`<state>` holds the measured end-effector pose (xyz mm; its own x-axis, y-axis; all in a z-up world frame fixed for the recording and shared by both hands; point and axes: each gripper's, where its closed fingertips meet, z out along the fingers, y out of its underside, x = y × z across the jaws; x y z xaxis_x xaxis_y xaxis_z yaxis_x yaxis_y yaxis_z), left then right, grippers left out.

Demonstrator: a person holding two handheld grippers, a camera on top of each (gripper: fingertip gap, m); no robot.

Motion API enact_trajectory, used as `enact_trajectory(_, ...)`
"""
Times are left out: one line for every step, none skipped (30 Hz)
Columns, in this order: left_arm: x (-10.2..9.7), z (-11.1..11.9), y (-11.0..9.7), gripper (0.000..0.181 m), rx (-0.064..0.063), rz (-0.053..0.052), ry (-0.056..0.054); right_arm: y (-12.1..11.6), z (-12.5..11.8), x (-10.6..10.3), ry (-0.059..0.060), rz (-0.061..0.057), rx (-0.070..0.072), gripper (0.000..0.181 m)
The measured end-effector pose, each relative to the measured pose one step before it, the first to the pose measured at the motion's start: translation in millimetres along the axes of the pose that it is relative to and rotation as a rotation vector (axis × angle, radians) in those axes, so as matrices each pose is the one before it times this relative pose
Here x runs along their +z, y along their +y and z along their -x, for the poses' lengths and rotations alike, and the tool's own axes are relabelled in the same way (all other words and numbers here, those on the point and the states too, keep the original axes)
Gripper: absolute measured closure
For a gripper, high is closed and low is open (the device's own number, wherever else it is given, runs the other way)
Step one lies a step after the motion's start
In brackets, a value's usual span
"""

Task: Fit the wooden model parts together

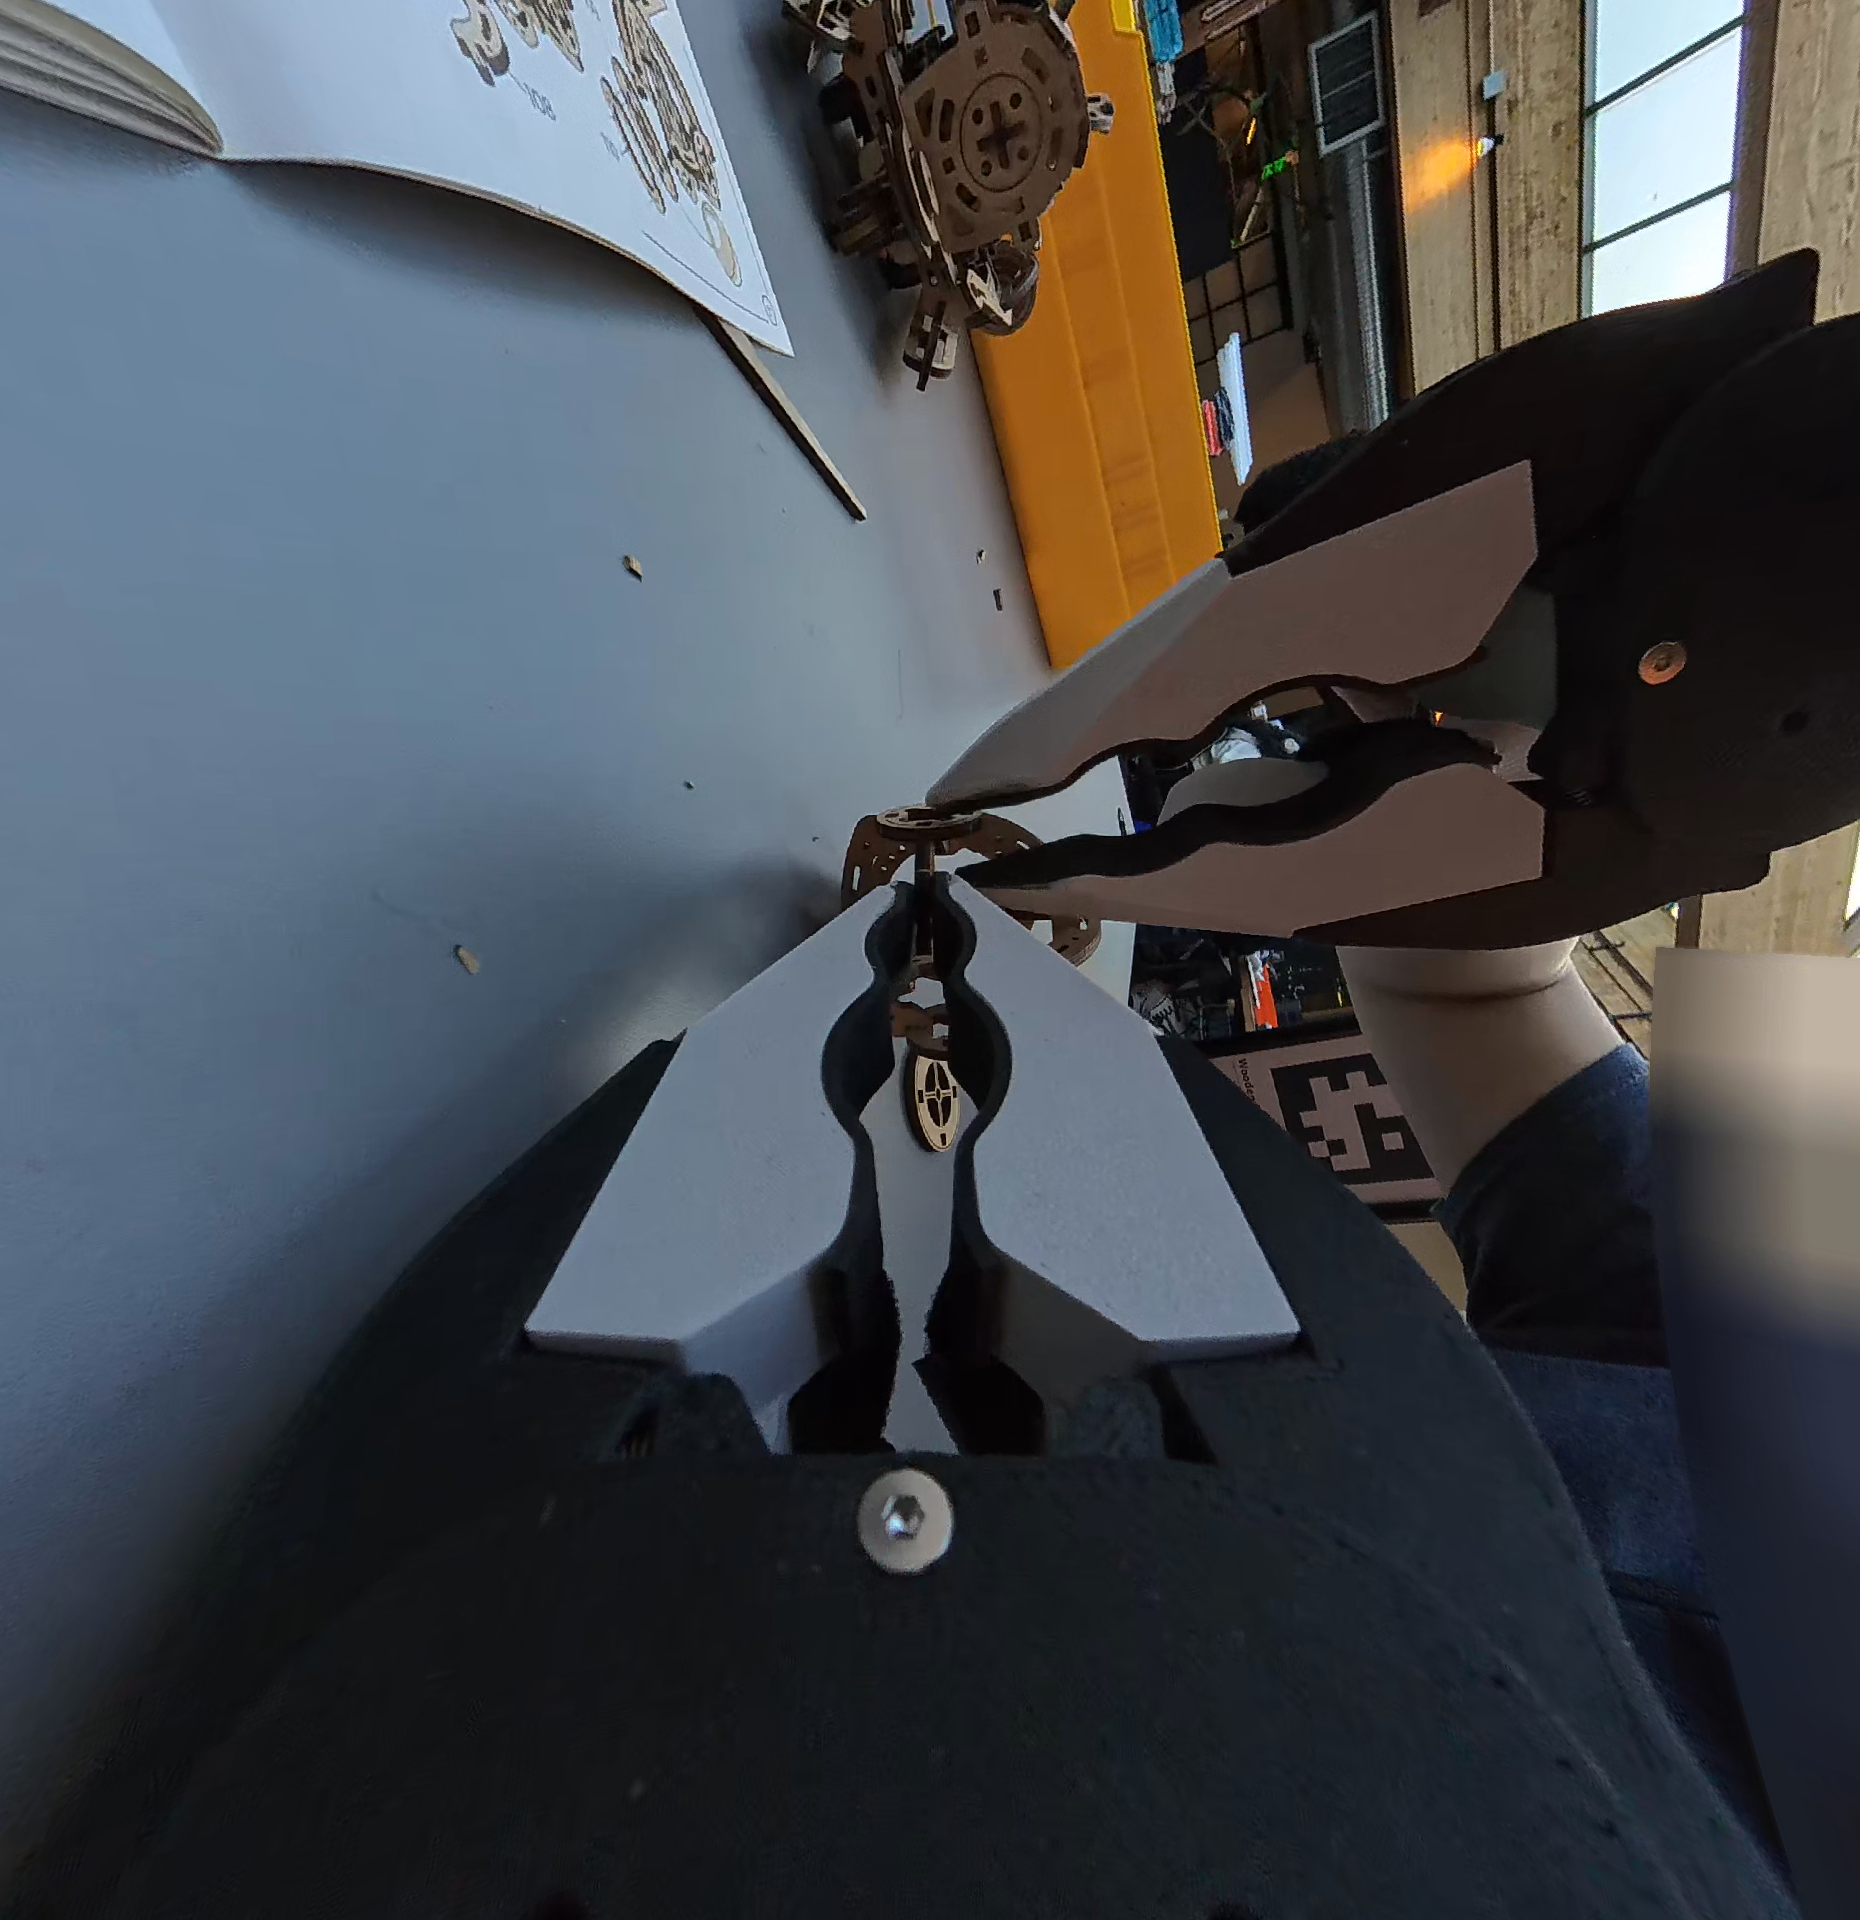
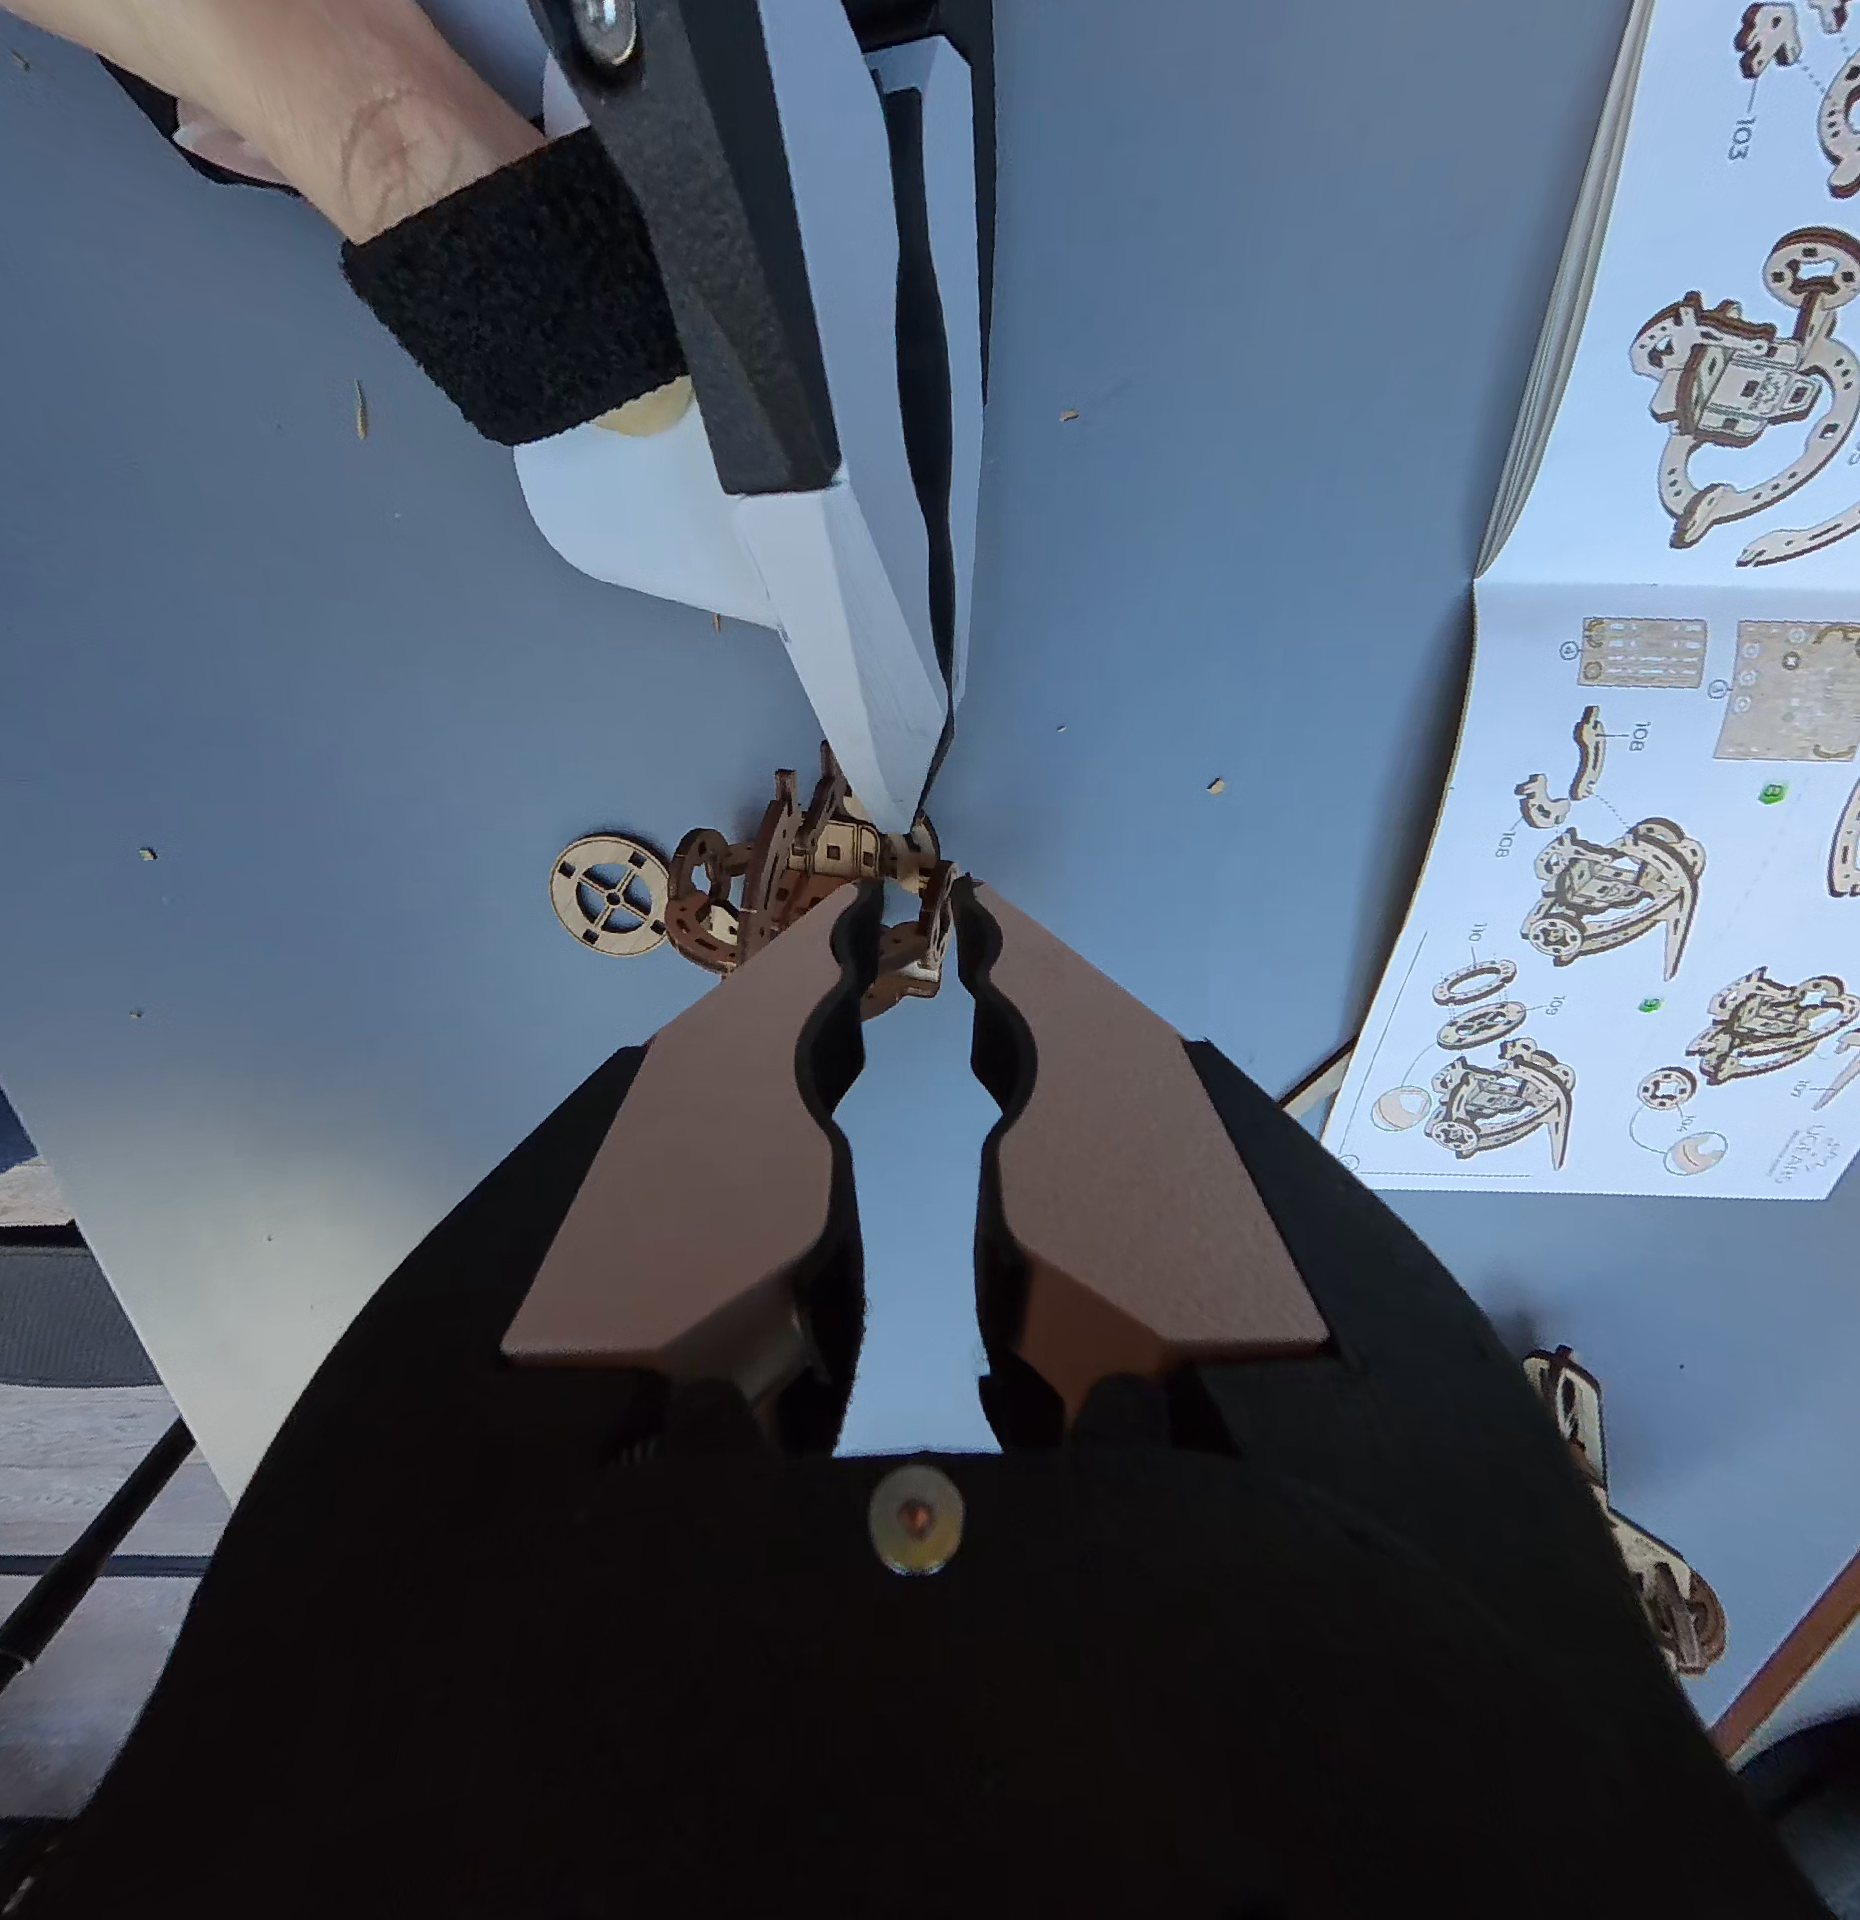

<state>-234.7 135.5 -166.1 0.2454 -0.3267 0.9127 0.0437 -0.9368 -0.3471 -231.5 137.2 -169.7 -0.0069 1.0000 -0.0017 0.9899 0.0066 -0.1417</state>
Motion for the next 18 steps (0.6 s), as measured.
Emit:
enact_trajectory(-0.06, 0.14, -0.19, 0.181, -0.0017, -0.0007, 0.0009, -0.27, -0.37, 0.63, 0.0037, 0.0023, -0.0022, 0.168)
enact_trajectory(-0.13, 0.06, 0.09, 0.181, -0.0017, 0.0000, 0.0011, 0.13, -0.58, 0.77, 0.0046, 0.0042, -0.0035, 0.167)
enact_trajectory(-0.01, 0.15, -0.02, 0.181, -0.0012, -0.0002, 0.0007, 0.43, -0.68, 1.00, 0.0053, 0.0067, -0.0020, 0.167)
enact_trajectory(0.03, 0.00, 0.01, 0.181, -0.0006, -0.0001, 0.0003, 0.45, -0.21, 1.16, 0.0023, 0.0075, -0.0014, 0.167)
enact_trajectory(-0.01, -0.07, 0.02, 0.181, 0.0000, 0.0001, 0.0005, 0.27, 0.20, 1.13, 0.0007, 0.0064, -0.0017, 0.168)
enact_trajectory(-0.08, -0.07, -0.11, 0.181, 0.0004, -0.0005, 0.0002, 0.10, 0.18, 0.95, 0.0014, 0.0061, -0.0018, 0.168)
enact_trajectory(-0.09, -0.03, -0.09, 0.181, 0.0005, -0.0004, 0.0000, 0.12, 0.44, 0.90, 0.0008, 0.0050, -0.0023, 0.168)
enact_trajectory(-0.01, 0.04, 0.02, 0.181, 0.0000, 0.0002, -0.0002, -0.38, 0.50, 0.80, -0.0005, 0.0024, -0.0010, 0.168)
enact_trajectory(0.01, 0.10, -0.02, 0.181, 0.0002, -0.0001, -0.0006, -0.31, -0.25, 0.81, 0.0045, 0.0022, -0.0004, 0.168)
enact_trajectory(-0.09, -0.02, -0.02, 0.181, -0.0001, -0.0001, 0.0003, -0.19, -0.64, 0.58, 0.0060, 0.0024, -0.0001, 0.168)
enact_trajectory(-0.09, 0.01, 0.06, 0.181, -0.0006, 0.0002, 0.0004, 0.13, 0.08, 0.38, 0.0023, 0.0034, -0.0015, 0.168)
enact_trajectory(-0.10, 0.01, 0.08, 0.181, 0.0004, -0.0001, 0.0001, 0.27, -0.50, 0.28, 0.0060, 0.0031, -0.0024, 0.169)
enact_trajectory(-0.08, -0.01, -0.05, 0.181, 0.0000, -0.0003, 0.0002, 0.48, -0.25, 0.48, 0.0049, 0.0044, -0.0013, 0.169)
enact_trajectory(-0.08, 0.08, -0.04, 0.181, -0.0001, -0.0003, -0.0005, 0.16, -0.41, 0.38, 0.0050, 0.0016, 0.0010, 0.170)
enact_trajectory(-0.18, 0.25, -0.10, 0.181, 0.0003, 0.0000, -0.0011, -0.09, -0.35, 0.44, 0.0055, -0.0008, 0.0000, 0.171)
enact_trajectory(-0.07, 0.27, 0.02, 0.181, 0.0001, 0.0000, -0.0010, -0.22, 0.04, 0.30, 0.0048, -0.0022, -0.0029, 0.171)
enact_trajectory(-0.09, 0.09, 0.06, 0.181, -0.0004, 0.0002, 0.0000, 0.00, 0.05, 0.18, 0.0041, -0.0006, -0.0041, 0.172)
enact_trajectory(0.11, 0.04, 0.12, 0.181, -0.0006, 0.0004, 0.0006, 0.08, -0.02, -0.05, 0.0037, 0.0000, -0.0015, 0.172)
